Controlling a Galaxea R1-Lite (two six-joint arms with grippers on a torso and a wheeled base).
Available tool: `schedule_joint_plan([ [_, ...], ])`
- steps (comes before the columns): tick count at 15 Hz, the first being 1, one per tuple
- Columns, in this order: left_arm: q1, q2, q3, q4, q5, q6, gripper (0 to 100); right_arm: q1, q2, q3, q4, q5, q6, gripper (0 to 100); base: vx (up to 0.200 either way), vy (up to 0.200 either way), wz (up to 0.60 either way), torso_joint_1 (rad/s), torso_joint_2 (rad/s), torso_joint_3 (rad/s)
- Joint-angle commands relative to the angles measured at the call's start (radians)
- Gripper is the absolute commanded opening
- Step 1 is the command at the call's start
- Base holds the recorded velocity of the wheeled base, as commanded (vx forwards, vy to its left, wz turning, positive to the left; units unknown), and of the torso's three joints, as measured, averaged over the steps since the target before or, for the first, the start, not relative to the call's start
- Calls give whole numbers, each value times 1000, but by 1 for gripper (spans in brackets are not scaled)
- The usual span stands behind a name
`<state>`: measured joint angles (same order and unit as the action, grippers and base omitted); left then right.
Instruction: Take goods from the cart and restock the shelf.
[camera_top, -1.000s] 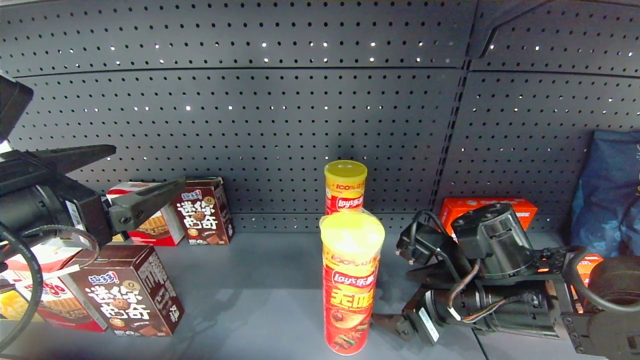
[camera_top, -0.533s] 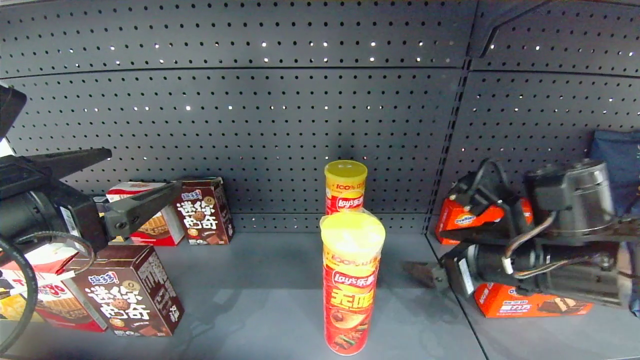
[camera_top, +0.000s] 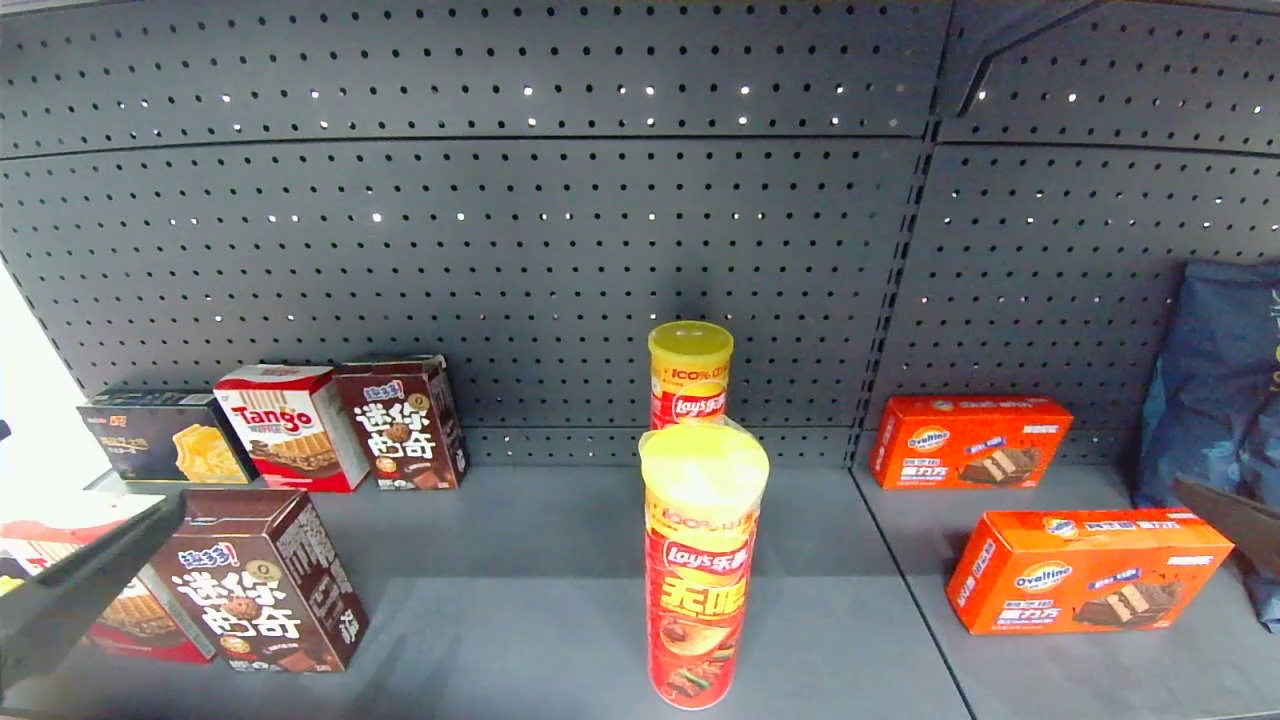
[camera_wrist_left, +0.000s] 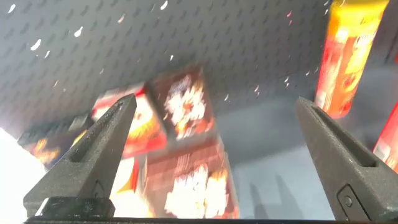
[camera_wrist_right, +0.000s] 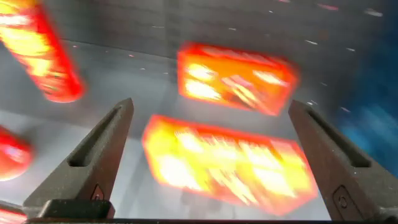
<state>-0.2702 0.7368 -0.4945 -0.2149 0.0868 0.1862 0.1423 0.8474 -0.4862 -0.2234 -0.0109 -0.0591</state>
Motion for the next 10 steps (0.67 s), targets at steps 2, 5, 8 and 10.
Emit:
schedule_joint_plan([
  [2, 8, -393, 86, 336, 42, 1, 100, -205, -487, 314, 4, -15, -2, 100, 0, 0, 0, 0, 0, 0],
  [5, 60, -553, 186, 460, 53, 3, 100, -231, -728, 466, 64, -24, 1, 100, 0, 0, 0, 0, 0, 0],
  [8, 63, -657, 281, 445, 53, 1, 100, -231, -766, 486, 210, 12, 48, 100, 0, 0, 0, 0, 0, 0],
  [10, 62, -657, 323, 394, 41, 1, 100, -231, -765, 486, 220, 38, 47, 100, 0, 0, 0, 0, 0, 0],
])
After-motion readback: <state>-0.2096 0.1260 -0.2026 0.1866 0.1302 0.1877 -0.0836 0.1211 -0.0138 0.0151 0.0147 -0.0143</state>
